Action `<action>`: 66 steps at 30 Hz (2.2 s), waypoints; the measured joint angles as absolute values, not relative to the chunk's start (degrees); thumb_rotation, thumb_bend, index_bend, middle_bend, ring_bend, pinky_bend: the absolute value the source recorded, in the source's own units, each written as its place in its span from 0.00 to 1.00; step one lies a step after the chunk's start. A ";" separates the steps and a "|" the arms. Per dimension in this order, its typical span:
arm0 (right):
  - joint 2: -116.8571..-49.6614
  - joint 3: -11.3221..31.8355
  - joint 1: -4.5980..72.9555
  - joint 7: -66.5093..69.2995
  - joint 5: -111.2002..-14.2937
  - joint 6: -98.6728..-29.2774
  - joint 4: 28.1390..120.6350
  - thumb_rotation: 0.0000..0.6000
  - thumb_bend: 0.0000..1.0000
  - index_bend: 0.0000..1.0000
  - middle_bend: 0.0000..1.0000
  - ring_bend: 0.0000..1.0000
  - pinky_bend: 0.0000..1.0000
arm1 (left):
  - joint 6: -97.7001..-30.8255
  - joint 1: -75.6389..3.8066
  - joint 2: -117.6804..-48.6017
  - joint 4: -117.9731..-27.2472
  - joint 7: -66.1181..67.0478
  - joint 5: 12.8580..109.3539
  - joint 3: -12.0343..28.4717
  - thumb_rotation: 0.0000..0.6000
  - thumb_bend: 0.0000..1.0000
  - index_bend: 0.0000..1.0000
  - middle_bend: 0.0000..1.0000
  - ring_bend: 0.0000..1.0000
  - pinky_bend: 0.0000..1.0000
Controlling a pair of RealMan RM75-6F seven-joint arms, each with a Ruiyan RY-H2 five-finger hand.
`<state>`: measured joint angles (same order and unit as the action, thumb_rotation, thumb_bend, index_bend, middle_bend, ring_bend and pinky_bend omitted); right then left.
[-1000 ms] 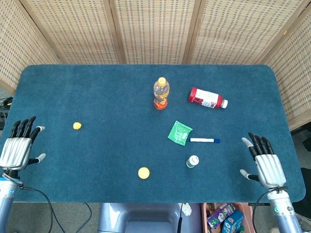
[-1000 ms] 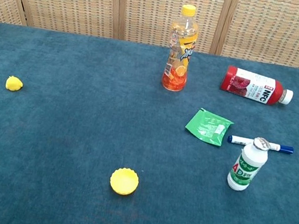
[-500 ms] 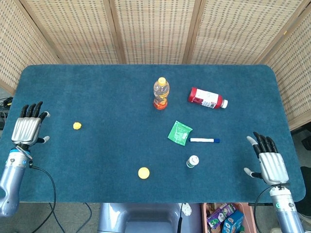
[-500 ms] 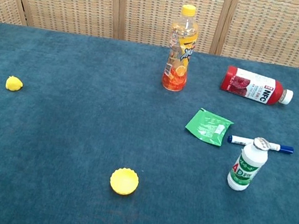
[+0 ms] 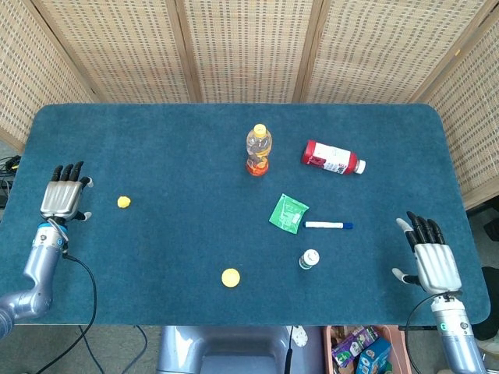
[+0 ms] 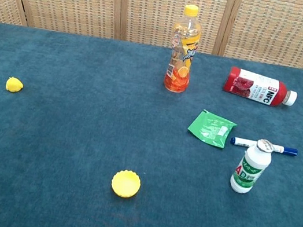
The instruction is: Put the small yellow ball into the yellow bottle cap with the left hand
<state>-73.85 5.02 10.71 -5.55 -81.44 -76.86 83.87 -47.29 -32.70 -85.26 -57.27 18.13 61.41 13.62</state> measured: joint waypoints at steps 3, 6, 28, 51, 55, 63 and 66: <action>-74.26 5.12 10.95 -5.69 -80.83 -76.18 83.18 1.00 0.00 0.00 0.00 0.00 0.00 | -45.52 -34.03 -87.51 -54.08 17.61 61.11 13.34 1.00 0.18 0.36 0.00 0.00 0.00; -74.61 5.19 11.15 -5.73 -80.54 -75.79 82.59 1.00 0.00 0.00 0.00 0.00 0.00 | -44.05 -35.30 -89.82 -51.08 17.07 61.04 12.98 1.00 0.18 0.37 0.00 0.00 0.00; -75.28 5.07 11.38 -5.11 -80.54 -75.70 81.39 1.00 0.00 0.00 0.00 0.00 0.00 | -43.09 -38.98 -95.33 -45.45 13.84 62.54 12.47 1.00 0.20 0.39 0.00 0.00 0.00; -75.21 4.93 11.29 -4.61 -80.81 -76.15 81.21 1.00 0.00 0.00 0.00 0.00 0.00 | -42.96 -40.14 -95.85 -46.69 16.03 61.23 12.29 1.00 0.23 0.44 0.00 0.00 0.00; -75.17 4.95 11.20 -4.54 -80.87 -76.42 81.24 1.00 0.00 0.00 0.00 0.00 0.00 | -42.88 -40.19 -95.97 -46.72 16.28 61.17 12.04 1.00 0.23 0.47 0.00 0.00 0.00; -75.20 5.02 11.02 -3.95 -80.96 -76.83 81.05 1.00 0.00 0.00 0.00 0.00 0.00 | -43.34 -39.94 -95.71 -46.89 16.64 61.14 11.71 1.00 0.24 0.48 0.00 0.00 0.00; -75.23 4.99 10.99 -3.92 -81.14 -77.02 81.05 1.00 0.00 0.00 0.00 0.00 0.00 | -43.51 -39.76 -95.58 -46.95 16.72 61.10 11.56 1.00 0.24 0.48 0.00 0.00 0.00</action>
